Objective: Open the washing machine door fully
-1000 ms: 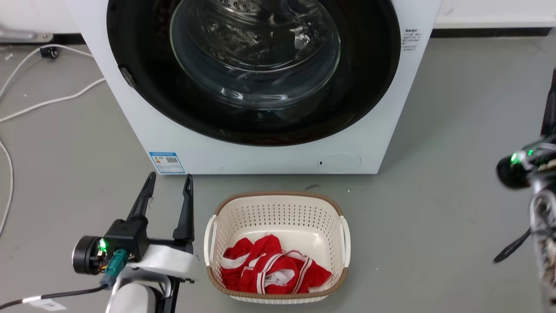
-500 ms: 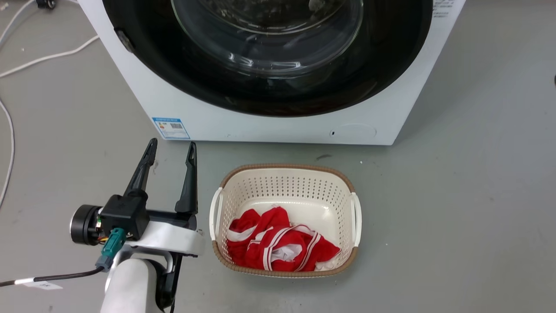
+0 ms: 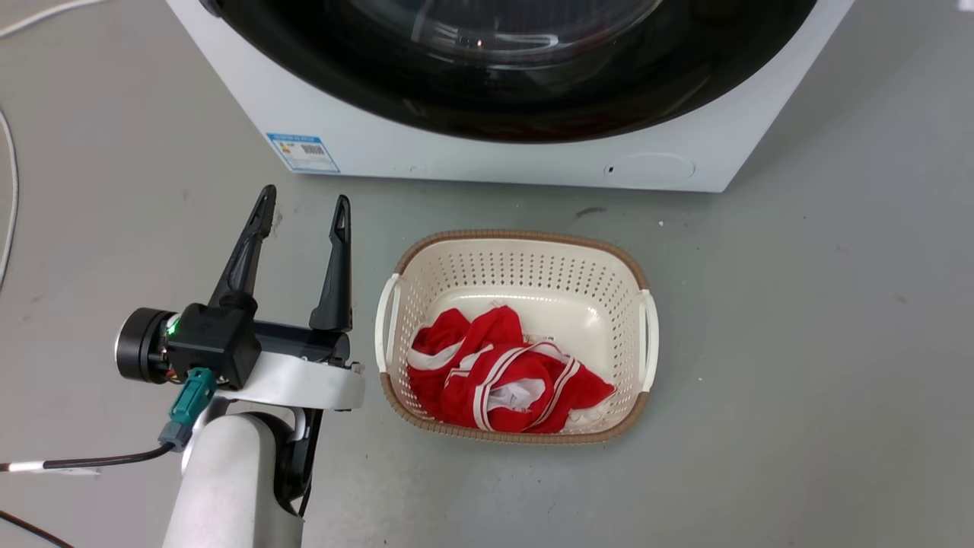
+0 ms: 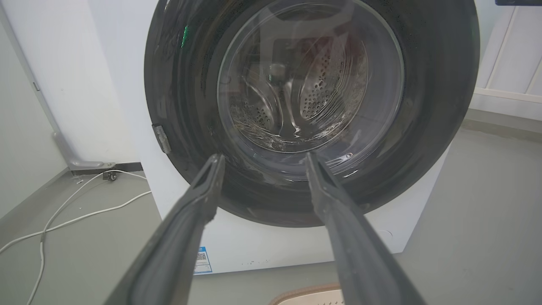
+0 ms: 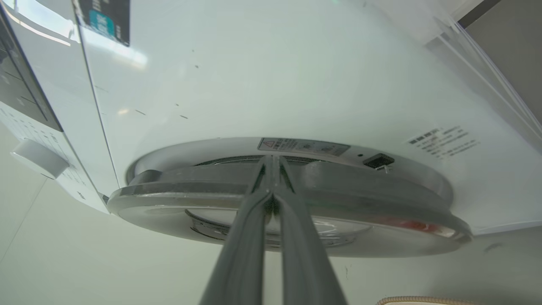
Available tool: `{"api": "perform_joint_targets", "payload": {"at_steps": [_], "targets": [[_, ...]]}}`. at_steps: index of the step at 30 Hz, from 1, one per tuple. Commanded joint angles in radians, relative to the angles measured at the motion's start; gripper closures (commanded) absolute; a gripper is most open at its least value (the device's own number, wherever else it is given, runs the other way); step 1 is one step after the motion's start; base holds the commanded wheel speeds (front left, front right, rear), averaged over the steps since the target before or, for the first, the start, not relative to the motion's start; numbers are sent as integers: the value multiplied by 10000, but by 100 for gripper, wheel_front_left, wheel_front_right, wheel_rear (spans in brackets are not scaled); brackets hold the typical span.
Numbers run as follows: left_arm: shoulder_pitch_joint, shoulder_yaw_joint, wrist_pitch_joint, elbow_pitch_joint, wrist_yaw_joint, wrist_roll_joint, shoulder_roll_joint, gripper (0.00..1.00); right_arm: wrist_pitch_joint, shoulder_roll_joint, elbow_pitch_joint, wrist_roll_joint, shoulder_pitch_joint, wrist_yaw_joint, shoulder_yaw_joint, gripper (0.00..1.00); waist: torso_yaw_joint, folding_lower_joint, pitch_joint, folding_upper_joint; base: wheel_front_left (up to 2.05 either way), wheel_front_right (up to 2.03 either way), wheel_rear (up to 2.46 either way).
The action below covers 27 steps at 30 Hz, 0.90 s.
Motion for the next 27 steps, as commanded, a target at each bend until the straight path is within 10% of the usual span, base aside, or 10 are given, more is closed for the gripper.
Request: {"api": "perform_joint_targets", "payload": {"at_steps": [1,27], "targets": [[-152,-13,-24,-82,-7,2,7,0,108,145,245,-159,-398,0,172,100,128,-1,267,0,0,0,0],[-388,-320,-24,-100,168,-245,-26,0,2596,814,1407,-195,-1079,-1,671,100,375,-1,850,0,0,0,0]]}}
